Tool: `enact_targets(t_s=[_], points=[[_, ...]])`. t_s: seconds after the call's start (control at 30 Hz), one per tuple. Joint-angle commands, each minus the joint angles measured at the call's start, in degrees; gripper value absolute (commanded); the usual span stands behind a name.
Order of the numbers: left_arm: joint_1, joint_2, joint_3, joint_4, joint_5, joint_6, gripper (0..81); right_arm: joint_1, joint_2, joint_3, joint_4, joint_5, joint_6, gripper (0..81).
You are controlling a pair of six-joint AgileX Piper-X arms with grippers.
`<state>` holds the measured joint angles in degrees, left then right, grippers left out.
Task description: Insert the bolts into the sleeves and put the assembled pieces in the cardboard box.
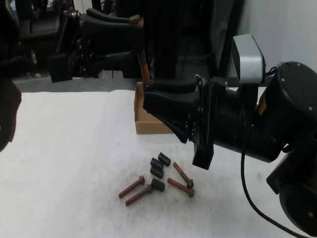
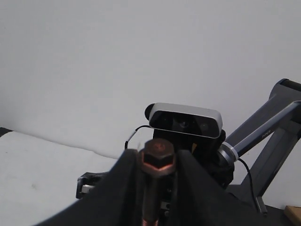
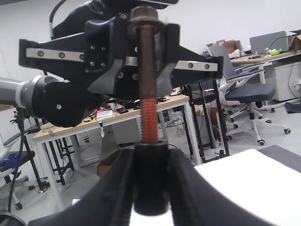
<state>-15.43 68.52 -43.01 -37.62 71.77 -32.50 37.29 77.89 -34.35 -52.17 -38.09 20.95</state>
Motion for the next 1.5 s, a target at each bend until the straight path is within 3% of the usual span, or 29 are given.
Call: enact_targets(t_s=[0.0, 0.33, 0.53, 0.63, 0.93, 1.07, 1.13, 1.17, 1.23, 1.27, 1.4, 1.47], points=[[-0.21, -0.24, -0.16, -0.29, 0.80, 0.46, 0.3, 0.11, -0.05, -0.89, -0.77, 0.00, 0.16, 0.8], [-0.21, -0.24, -0.16, 2.48, 1.73, 0.46, 1.7, 0.11, -0.05, -0.89, -0.77, 0.00, 0.16, 0.8], [-0.21, -0.24, -0.16, 5.74, 4.18, 0.34, 30.3, 0.11, -0.05, -0.89, -0.77, 0.00, 0.16, 0.8], [-0.21, -0.24, -0.16, 5.74, 3.77, 0.34, 37.2, 0.11, -0.05, -0.89, -0.77, 0.00, 0.16, 0.8], [-0.09, -1.16, -1.02, 5.60, 2.16, 0.34, 37.2, 0.11, -0.05, -0.89, -0.77, 0.00, 0.16, 0.8], [0.43, -2.66, -1.17, 2.70, -6.06, 0.34, 36.8, -0.29, -0.05, -0.89, -0.77, 2.21, 0.05, 0.8], [1.43, -3.66, -1.17, 1.19, -12.13, 1.08, 29.9, -1.12, -0.05, -1.41, 0.13, 5.15, 0.06, 0.8], [2.01, -4.09, -1.17, 0.93, -14.74, 2.53, 24.2, -1.89, -0.05, -2.29, 3.30, 6.33, 0.06, 0.8], [3.31, -4.97, -1.17, 0.95, -20.27, 7.88, 4.7, -3.45, -0.05, -5.60, 11.40, 7.55, 0.06, 0.8], [3.90, -5.25, -1.17, 0.95, -21.90, 10.13, 0.2, -3.97, -0.05, -7.36, 17.21, 8.85, -0.80, 0.8], [5.15, -5.35, -1.17, 5.02, -27.79, 10.20, 0.3, -5.31, 0.73, -18.39, 43.57, 24.48, -12.63, 0.8], [5.14, -5.35, -1.17, 12.30, -30.09, 10.20, 0.3, -5.95, 2.82, -25.02, 53.95, 28.83, -19.15, 0.8]])
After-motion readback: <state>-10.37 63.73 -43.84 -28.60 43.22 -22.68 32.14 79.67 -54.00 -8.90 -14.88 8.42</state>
